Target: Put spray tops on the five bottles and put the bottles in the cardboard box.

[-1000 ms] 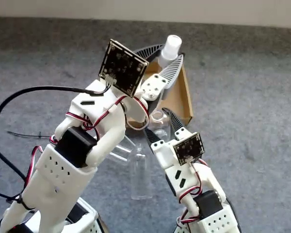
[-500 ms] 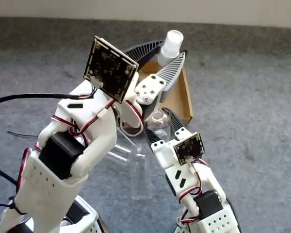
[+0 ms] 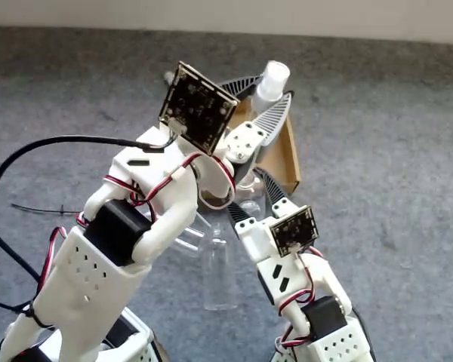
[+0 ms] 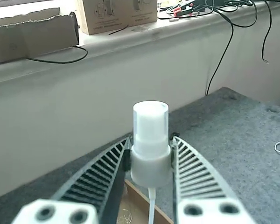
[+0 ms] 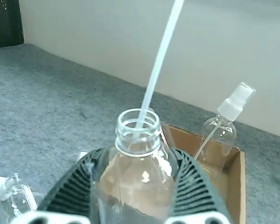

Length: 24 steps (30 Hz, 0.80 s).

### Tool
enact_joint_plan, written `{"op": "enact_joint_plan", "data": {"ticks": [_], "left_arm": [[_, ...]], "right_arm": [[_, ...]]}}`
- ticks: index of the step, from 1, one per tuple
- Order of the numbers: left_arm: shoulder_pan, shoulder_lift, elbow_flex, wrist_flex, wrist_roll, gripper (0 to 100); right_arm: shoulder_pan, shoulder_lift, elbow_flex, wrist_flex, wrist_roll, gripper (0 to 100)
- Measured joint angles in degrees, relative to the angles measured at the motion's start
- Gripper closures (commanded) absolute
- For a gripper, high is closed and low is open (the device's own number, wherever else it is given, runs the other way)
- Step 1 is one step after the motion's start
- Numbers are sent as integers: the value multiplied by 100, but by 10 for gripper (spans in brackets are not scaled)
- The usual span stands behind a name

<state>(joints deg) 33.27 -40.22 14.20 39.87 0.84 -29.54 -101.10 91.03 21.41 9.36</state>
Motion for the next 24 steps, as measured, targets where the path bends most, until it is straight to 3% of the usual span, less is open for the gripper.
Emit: {"op": "enact_joint_plan", "data": {"ticks": [13,24], "left_arm": [[88,-290,818,273,0,959],[114,-1125,2259,536,9,959]], "right_arm": [[0,0,0,0,-26,995],[229,0,0,132,-730,995]]}}
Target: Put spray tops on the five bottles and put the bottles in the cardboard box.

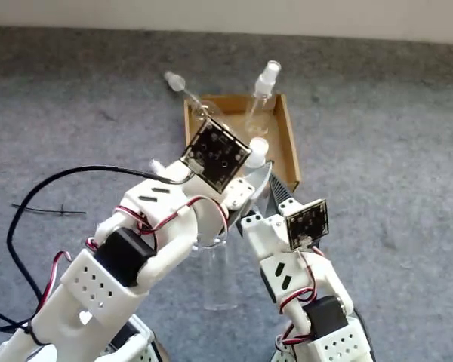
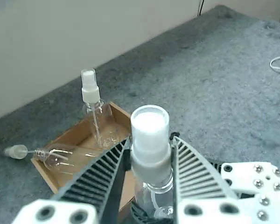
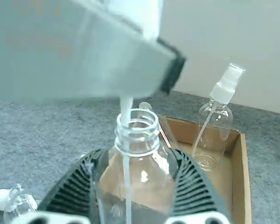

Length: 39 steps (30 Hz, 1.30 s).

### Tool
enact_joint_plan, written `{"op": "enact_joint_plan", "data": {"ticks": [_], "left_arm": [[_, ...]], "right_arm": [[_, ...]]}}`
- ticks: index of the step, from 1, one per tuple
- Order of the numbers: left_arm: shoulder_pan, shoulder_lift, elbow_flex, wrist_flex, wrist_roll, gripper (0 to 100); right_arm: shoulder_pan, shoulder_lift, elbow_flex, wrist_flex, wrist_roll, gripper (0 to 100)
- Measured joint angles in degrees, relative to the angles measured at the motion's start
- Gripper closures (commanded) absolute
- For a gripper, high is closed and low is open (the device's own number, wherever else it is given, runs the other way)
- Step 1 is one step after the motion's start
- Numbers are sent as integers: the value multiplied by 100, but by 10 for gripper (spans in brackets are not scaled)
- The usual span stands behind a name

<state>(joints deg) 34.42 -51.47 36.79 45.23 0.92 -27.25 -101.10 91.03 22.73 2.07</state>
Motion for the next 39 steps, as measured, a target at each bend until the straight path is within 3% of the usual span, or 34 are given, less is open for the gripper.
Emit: {"op": "enact_joint_plan", "data": {"ticks": [9,13,16,31,39], "left_arm": [[0,-26,360,0,9,947],[0,-62,369,0,9,852],[0,-62,360,26,0,839],[-9,-62,-1459,1327,-308,839],[-484,-70,-1547,1380,-334,839]], "right_arm": [[0,0,9,0,-35,995],[0,0,9,0,-35,995],[18,0,9,0,-35,995],[53,0,0,0,-35,995],[53,0,0,0,-35,995]]}}
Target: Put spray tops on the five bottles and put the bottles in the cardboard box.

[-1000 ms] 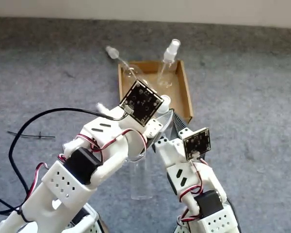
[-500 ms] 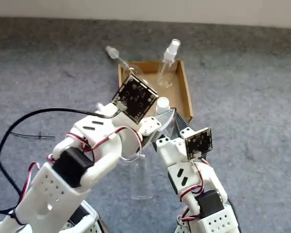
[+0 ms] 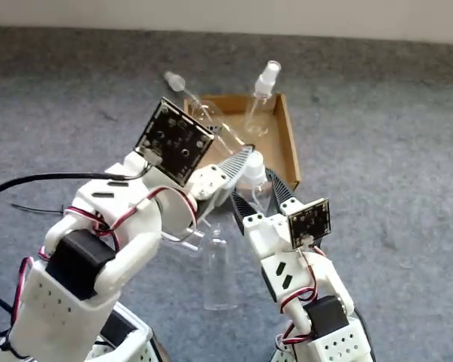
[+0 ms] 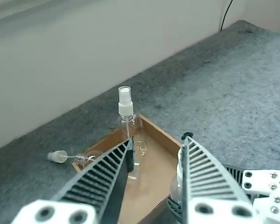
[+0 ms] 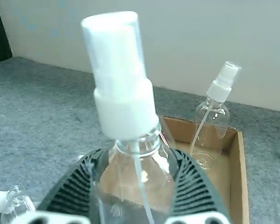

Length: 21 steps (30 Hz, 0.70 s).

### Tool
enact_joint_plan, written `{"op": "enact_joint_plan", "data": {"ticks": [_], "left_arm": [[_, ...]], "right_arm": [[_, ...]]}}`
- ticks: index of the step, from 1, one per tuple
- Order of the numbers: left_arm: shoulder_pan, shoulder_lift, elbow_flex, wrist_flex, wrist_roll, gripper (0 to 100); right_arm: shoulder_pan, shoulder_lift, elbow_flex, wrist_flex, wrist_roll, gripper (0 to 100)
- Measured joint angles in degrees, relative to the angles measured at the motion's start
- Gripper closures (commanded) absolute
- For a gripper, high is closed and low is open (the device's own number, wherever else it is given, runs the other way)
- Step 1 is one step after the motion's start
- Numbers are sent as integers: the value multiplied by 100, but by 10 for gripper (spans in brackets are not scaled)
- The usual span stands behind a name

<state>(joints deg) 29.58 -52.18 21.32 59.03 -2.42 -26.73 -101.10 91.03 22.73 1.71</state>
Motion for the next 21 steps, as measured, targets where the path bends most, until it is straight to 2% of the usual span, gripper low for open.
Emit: {"op": "enact_joint_plan", "data": {"ticks": [4,12,17,21], "left_arm": [[35,0,378,-79,-9,839],[334,-9,844,-607,-466,839],[308,-9,844,-615,-466,839],[-79,0,686,-571,-466,838]], "right_arm": [[0,0,0,0,0,995],[18,0,9,0,0,995],[18,0,9,0,0,995],[18,-26,9,0,229,995]]}}
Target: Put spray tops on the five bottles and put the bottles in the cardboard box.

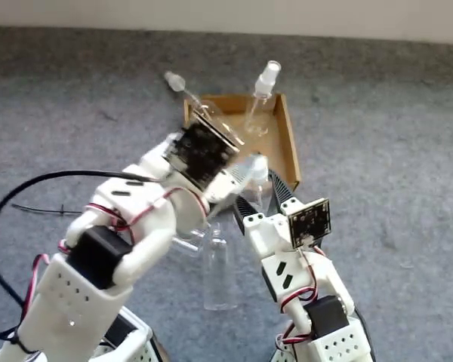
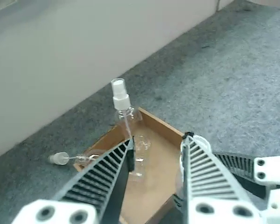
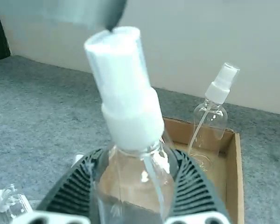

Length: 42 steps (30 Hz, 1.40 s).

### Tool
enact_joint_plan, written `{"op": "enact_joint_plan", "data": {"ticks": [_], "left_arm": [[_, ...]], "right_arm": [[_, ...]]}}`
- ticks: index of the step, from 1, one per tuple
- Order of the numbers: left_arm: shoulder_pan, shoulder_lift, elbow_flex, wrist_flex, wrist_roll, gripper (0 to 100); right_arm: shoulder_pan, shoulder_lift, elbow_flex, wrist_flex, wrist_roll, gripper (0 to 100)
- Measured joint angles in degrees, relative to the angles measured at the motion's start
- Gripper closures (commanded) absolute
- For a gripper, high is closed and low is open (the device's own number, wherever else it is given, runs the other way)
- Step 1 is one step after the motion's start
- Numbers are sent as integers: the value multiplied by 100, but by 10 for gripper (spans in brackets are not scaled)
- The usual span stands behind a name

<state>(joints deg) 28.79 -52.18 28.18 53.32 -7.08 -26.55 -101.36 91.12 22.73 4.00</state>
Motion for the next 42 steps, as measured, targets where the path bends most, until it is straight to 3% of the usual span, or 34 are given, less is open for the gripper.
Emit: {"op": "enact_joint_plan", "data": {"ticks": [8,11,16,19,26,34,42], "left_arm": [[-941,-9,-958,1284,0,839],[-1336,-9,-958,1415,0,839],[-2347,-9,-185,1424,0,839],[-2980,-9,598,1336,0,838],[-3895,0,2576,-193,0,839],[-4202,0,4141,-1881,0,839],[-4193,0,4308,-2136,0,839]], "right_arm": [[35,-9,0,0,2242,995],[88,-9,0,0,2567,995],[774,0,0,-835,1811,995],[1046,35,-9,-1354,1758,995],[1090,2022,-818,-2163,1538,995],[1116,5213,-2295,-3121,721,995],[1301,7402,-2426,-4941,149,995]]}}
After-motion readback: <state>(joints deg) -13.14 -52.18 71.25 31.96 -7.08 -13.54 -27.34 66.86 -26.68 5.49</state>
